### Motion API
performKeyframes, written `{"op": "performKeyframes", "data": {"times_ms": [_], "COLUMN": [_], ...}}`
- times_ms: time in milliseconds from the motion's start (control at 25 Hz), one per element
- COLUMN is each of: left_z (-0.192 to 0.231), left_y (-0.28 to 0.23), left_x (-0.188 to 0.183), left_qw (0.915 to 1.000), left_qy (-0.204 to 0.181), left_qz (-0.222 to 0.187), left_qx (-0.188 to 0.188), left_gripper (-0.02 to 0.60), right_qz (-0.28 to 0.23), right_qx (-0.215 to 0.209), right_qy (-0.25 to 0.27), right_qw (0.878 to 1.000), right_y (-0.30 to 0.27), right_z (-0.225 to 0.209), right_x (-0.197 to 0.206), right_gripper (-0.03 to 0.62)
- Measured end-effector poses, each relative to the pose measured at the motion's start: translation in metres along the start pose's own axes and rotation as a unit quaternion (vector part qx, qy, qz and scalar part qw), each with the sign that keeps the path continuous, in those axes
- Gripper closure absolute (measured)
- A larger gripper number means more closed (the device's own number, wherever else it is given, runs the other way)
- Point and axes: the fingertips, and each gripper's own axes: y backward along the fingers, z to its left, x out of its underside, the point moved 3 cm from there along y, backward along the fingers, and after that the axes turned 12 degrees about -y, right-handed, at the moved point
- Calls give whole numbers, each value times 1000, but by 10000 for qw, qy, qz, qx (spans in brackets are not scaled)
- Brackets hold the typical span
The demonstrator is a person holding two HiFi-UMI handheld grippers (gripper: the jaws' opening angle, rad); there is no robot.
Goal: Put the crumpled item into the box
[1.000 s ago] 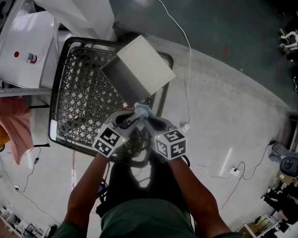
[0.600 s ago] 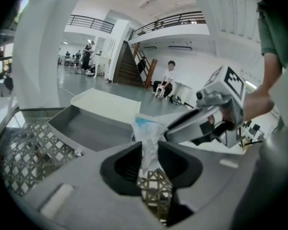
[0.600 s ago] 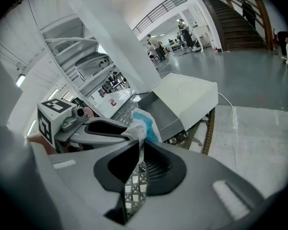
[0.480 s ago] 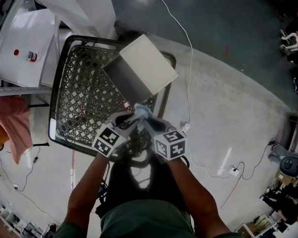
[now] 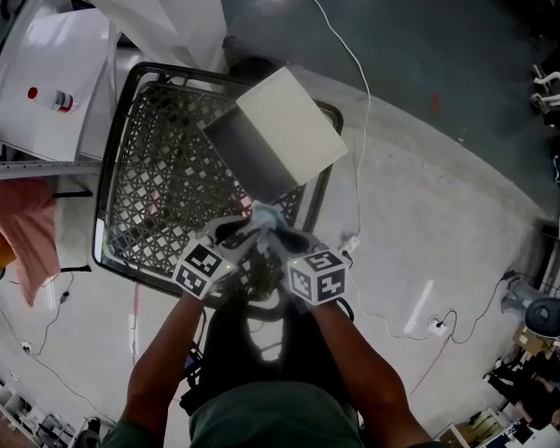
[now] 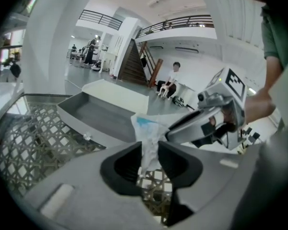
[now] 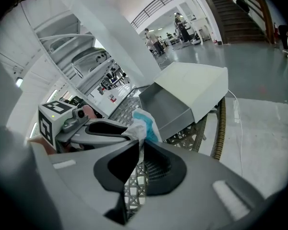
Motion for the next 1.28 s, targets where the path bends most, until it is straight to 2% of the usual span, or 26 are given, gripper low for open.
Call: {"op": "performKeyframes", "data": {"times_ms": [400,800,1280], "left_z": [19,20,25], "left_y": [-5,-21,-17], "left_x": [-2,-2,4], "left_qw": [10000,9999,9999], "left_qy": [66,14,9], "left_qz": [-37,40,39], "left_qx": [-16,140,94], "left_gripper": [472,472,471], "right_qz": [18,-18,-5], "right_qx": [6,106,105], "right_qy": [-17,-180,-232], "right_qw": [10000,9998,9997], "right_y": [-13,-13,-21], "right_z": [-3,-19,-17], "right_x": [-15,-14,-13], "right_gripper": [560,557,556]}}
